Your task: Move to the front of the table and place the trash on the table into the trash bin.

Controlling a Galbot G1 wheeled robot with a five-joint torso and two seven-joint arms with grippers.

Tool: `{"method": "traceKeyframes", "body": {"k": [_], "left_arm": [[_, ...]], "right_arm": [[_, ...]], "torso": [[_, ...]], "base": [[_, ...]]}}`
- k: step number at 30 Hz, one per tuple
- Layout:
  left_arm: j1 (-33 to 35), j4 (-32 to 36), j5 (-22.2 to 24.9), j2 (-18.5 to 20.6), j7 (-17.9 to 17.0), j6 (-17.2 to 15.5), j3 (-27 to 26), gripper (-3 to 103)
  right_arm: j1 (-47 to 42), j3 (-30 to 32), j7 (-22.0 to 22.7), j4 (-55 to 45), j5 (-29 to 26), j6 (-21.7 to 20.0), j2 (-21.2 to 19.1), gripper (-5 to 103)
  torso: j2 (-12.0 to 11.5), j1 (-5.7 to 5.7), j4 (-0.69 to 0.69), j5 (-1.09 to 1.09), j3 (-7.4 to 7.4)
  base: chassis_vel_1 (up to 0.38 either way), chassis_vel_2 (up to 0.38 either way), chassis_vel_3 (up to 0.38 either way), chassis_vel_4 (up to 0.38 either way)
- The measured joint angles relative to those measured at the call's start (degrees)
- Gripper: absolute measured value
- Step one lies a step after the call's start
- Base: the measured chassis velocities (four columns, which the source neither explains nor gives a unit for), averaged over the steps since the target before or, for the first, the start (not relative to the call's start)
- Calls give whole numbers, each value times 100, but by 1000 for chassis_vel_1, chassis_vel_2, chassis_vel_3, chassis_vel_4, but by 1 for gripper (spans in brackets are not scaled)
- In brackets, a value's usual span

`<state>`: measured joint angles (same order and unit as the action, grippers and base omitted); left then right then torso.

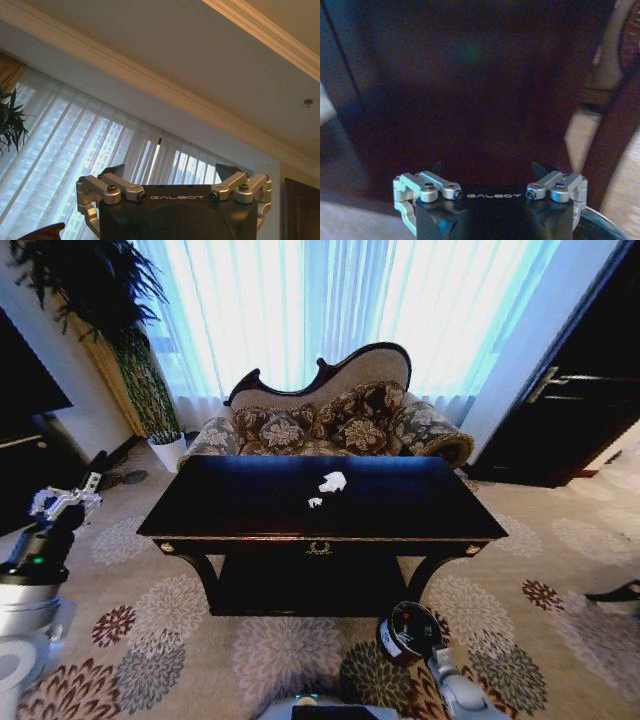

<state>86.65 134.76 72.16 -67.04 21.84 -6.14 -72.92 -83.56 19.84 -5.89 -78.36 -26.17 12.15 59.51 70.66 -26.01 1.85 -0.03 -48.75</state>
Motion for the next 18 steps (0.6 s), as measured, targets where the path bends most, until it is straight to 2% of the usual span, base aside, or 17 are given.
{"method": "traceKeyframes", "body": {"k": [7, 8, 11, 18], "left_arm": [[-6, -30, -9, 29, -8, 30, 34, 100], [-6, -30, -9, 29, -8, 30, 34, 100], [-22, -25, 16, 58, -22, 30, 19, 100], [27, 12, 52, 65, -26, 30, -78, 100]], "right_arm": [[-1110, 166, 2, -1785, -221, -98, 32, 100], [-1110, 166, 2, -1785, -221, -98, 32, 100], [-1576, 227, -68, -2447, -241, 74, 19, 100], [-1794, 364, 66, -3323, -419, 121, -34, 100]], "torso": [[0, 0, 2, 1, 0], [0, 0, 2, 1, 0], [0, 0, 3, 1, 0], [0, 0, 2, 2, 0]], "base": [[0, 0, 0, 0], [0, 0, 0, 0], [0, 0, 0, 0], [0, 0, 0, 0]]}}
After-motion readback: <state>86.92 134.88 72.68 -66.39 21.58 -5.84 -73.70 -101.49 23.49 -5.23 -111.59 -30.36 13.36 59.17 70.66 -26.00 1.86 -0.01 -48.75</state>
